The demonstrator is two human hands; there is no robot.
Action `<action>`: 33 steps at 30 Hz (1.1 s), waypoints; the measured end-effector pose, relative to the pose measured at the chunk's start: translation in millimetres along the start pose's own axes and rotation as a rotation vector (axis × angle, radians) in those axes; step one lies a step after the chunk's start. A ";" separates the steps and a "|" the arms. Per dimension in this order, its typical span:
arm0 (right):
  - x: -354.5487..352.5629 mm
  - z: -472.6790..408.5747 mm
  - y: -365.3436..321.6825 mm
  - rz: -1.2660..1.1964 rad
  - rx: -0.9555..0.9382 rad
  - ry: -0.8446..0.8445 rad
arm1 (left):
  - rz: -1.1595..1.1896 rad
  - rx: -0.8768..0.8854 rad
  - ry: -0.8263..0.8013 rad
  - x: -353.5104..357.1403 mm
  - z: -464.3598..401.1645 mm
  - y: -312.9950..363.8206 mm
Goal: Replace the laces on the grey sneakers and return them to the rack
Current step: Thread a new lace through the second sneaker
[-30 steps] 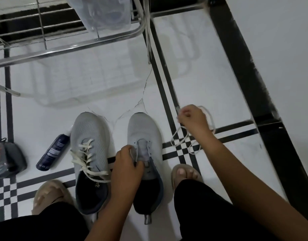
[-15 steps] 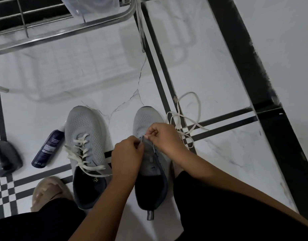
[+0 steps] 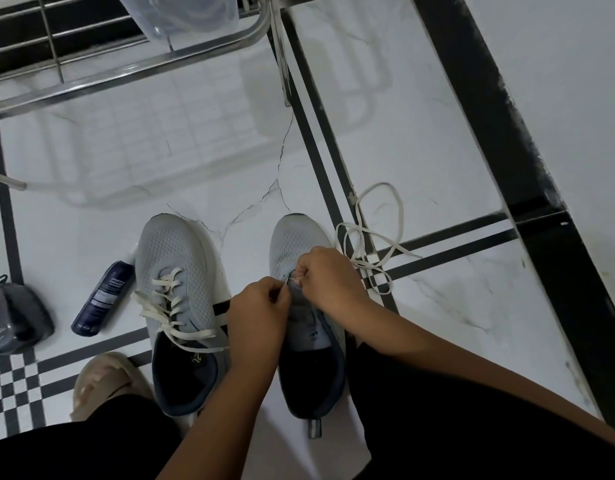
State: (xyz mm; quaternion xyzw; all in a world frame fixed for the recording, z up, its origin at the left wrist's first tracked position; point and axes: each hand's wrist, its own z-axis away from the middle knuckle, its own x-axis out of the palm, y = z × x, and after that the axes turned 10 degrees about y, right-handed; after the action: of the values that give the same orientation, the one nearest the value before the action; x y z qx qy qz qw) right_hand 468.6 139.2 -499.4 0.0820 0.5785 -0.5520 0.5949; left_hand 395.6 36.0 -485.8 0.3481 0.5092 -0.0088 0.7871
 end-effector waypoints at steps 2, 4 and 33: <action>2.8 1.6 0.0 0.011 -0.003 0.014 | -0.004 0.012 0.006 0.8 1.1 0.2; 5.9 3.7 2.0 -0.071 0.028 0.042 | -0.018 0.042 -0.007 0.8 1.3 -1.1; -5.2 27.2 21.6 0.026 -0.258 0.214 | 0.057 0.046 -0.151 5.9 -19.5 -4.1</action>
State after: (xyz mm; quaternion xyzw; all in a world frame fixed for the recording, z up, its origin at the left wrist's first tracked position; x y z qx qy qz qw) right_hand 502.5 130.2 -498.4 0.0709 0.7035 -0.4536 0.5424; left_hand 381.4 45.7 -497.4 0.3789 0.4377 -0.0243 0.8150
